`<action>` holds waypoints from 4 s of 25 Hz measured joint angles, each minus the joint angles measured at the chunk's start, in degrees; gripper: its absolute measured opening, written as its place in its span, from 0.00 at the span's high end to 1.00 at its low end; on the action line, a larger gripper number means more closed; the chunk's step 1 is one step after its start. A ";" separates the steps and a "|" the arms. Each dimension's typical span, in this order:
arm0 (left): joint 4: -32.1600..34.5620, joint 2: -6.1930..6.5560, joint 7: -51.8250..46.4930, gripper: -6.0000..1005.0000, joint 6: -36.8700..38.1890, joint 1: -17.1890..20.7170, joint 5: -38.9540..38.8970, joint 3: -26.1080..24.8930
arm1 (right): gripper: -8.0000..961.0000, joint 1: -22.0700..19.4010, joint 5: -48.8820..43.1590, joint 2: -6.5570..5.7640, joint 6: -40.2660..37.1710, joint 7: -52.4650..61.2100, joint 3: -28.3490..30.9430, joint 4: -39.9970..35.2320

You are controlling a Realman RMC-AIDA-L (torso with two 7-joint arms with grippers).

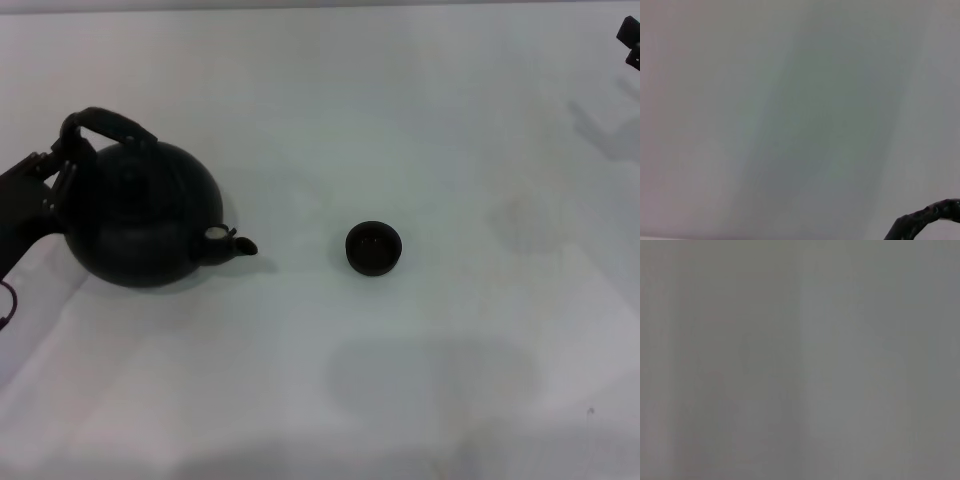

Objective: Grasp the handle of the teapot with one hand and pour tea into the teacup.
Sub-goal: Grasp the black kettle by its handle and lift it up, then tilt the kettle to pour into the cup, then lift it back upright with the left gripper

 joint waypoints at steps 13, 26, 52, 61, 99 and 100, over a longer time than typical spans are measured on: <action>9.49 -0.16 -14.64 0.82 -5.58 -3.38 5.31 0.10 | 0.09 0.28 0.00 0.03 0.01 -2.71 0.14 1.52; 34.62 -0.76 -37.91 0.82 -19.41 -3.48 12.63 18.62 | 0.09 0.71 0.68 0.03 0.01 -3.64 0.13 2.53; 71.83 -0.34 -78.12 0.82 -31.18 -0.16 42.61 46.00 | 0.09 0.51 3.09 -0.07 0.23 -3.68 0.13 3.03; 76.71 -0.34 -84.79 0.82 -31.07 -0.51 49.13 49.78 | 0.09 0.34 3.08 -0.06 0.30 -3.69 -0.01 3.07; 86.03 -0.30 -95.88 0.83 -21.02 -3.68 70.93 57.91 | 0.09 0.74 3.05 -0.06 -0.04 -3.62 0.13 3.74; 85.94 -0.30 -96.27 0.83 -20.99 -3.90 71.60 58.35 | 0.09 0.76 3.05 -0.06 -0.06 -3.64 0.13 3.76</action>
